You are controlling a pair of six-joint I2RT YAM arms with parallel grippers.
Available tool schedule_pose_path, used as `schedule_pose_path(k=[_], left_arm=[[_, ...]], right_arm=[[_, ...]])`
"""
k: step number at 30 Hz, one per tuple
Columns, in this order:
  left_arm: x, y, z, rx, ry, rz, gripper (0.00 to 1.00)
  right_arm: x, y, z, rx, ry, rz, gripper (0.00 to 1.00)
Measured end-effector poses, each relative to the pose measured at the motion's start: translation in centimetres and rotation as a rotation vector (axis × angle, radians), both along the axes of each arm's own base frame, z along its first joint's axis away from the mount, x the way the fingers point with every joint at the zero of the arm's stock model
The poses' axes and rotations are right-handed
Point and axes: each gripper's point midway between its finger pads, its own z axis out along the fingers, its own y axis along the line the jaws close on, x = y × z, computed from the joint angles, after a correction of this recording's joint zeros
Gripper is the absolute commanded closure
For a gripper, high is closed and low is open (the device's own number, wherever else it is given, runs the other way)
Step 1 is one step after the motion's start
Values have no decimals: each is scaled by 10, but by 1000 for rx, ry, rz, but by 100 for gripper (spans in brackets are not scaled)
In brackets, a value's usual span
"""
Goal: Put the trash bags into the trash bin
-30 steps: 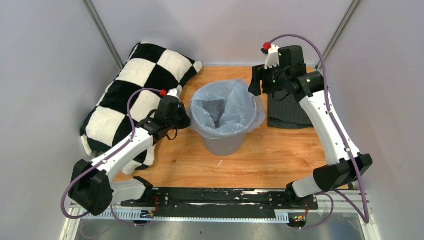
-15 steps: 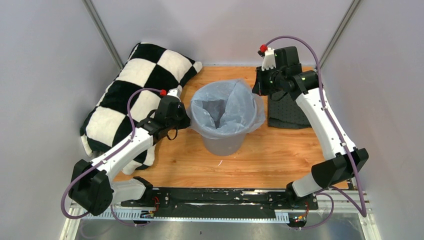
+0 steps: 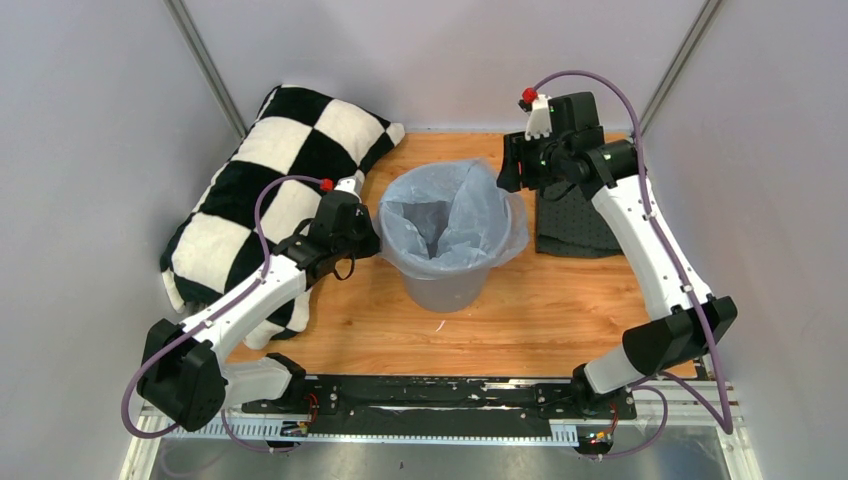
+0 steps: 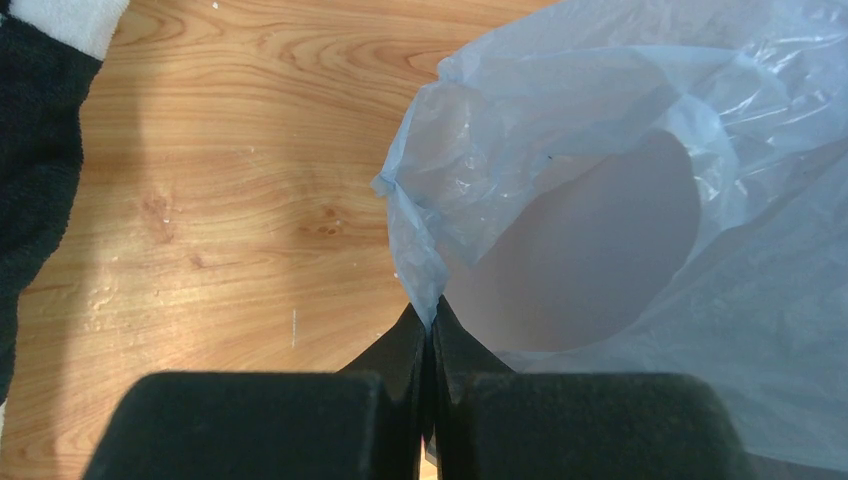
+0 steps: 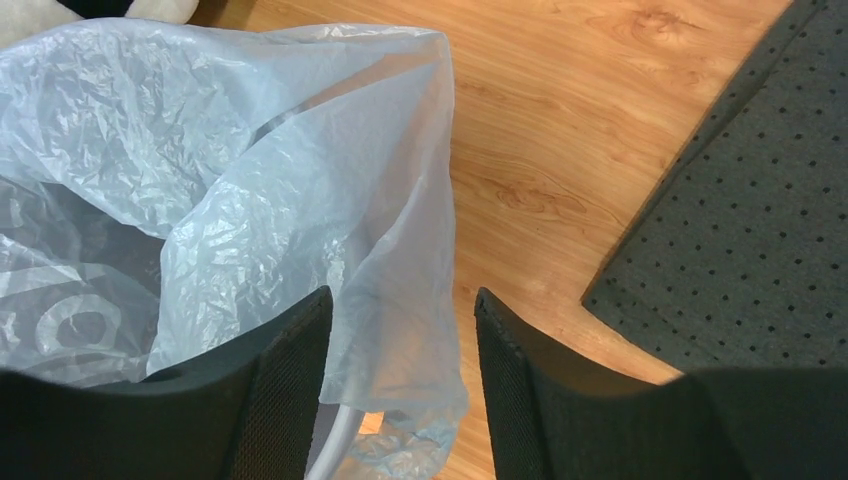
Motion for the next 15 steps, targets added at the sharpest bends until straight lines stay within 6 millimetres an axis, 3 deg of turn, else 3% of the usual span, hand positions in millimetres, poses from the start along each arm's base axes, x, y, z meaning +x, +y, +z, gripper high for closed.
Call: schedule_pose_path(k=[10, 15], left_arm=[[1, -1, 2, -1, -1, 0, 100], [2, -1, 3, -2, -1, -2, 100]], right_arm=[[-13, 7, 12, 20, -29, 44, 41], [-18, 10, 5, 10, -18, 70, 55]])
